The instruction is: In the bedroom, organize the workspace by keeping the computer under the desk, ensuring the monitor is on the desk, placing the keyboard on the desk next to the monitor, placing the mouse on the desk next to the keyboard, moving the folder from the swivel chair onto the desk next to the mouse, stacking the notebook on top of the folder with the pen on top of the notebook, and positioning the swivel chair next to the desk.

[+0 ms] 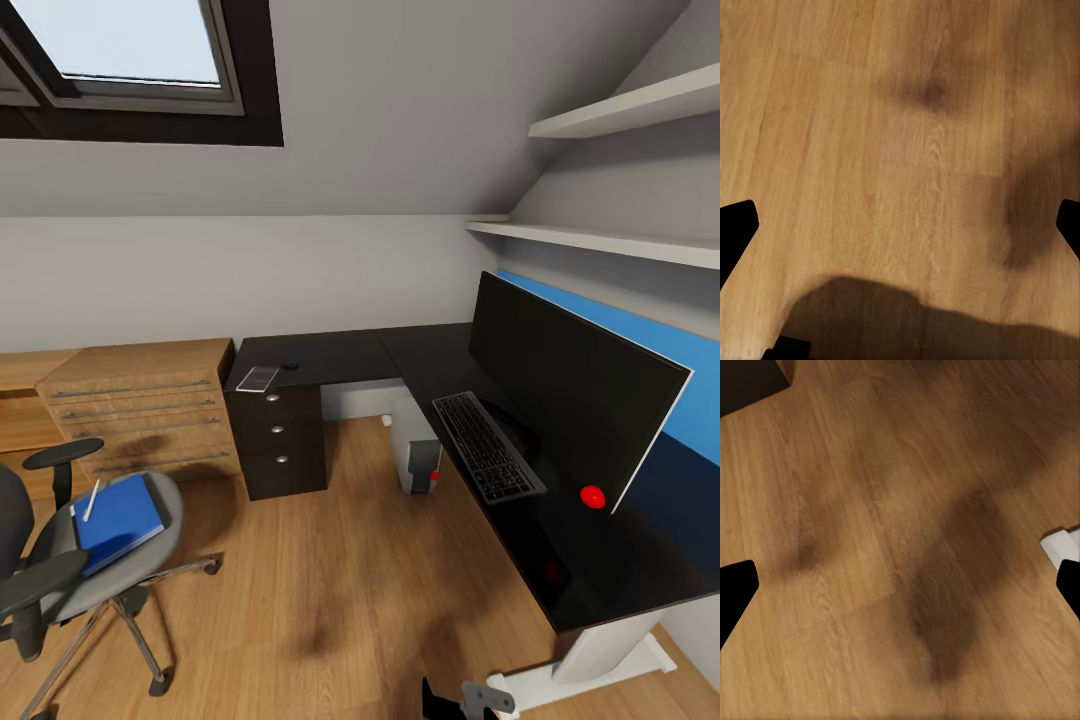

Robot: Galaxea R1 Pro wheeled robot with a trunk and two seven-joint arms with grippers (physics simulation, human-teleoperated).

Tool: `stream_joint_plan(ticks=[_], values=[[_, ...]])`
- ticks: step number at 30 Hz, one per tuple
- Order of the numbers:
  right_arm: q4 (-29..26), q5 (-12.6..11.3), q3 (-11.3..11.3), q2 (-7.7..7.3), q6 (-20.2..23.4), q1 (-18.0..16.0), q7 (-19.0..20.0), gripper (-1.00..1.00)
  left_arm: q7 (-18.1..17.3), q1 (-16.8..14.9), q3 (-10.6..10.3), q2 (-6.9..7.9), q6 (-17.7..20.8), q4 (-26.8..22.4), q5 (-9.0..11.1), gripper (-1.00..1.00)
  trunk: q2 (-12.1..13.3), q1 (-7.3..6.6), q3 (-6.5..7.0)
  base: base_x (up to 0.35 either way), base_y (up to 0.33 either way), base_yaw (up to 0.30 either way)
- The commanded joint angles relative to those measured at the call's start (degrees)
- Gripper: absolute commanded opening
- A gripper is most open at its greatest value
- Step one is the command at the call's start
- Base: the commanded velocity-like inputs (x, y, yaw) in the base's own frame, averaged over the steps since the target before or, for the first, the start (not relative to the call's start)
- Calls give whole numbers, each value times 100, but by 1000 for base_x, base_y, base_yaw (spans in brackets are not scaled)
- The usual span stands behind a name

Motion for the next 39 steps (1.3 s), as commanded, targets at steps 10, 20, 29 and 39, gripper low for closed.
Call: stream_joint_plan(ticks=[10,20,29,39], values=[[-4,-69,44,34,-27,-4,12,100,-38,-3,-30,25,-3,4,58,100,-3,0,-6,188,0,136],[-4,-55,43,25,-26,-4,12,100,-38,-3,-29,27,-2,4,61,100,-3,0,-45,16,0,187],[-5,-59,43,29,-35,-4,12,100,-41,-3,-29,27,-2,4,60,100,-3,0,-60,0,0,38],[-4,-48,42,10,-55,-4,12,100,-42,-3,-29,27,-5,4,60,100,-3,0,-62,3,0,120]])
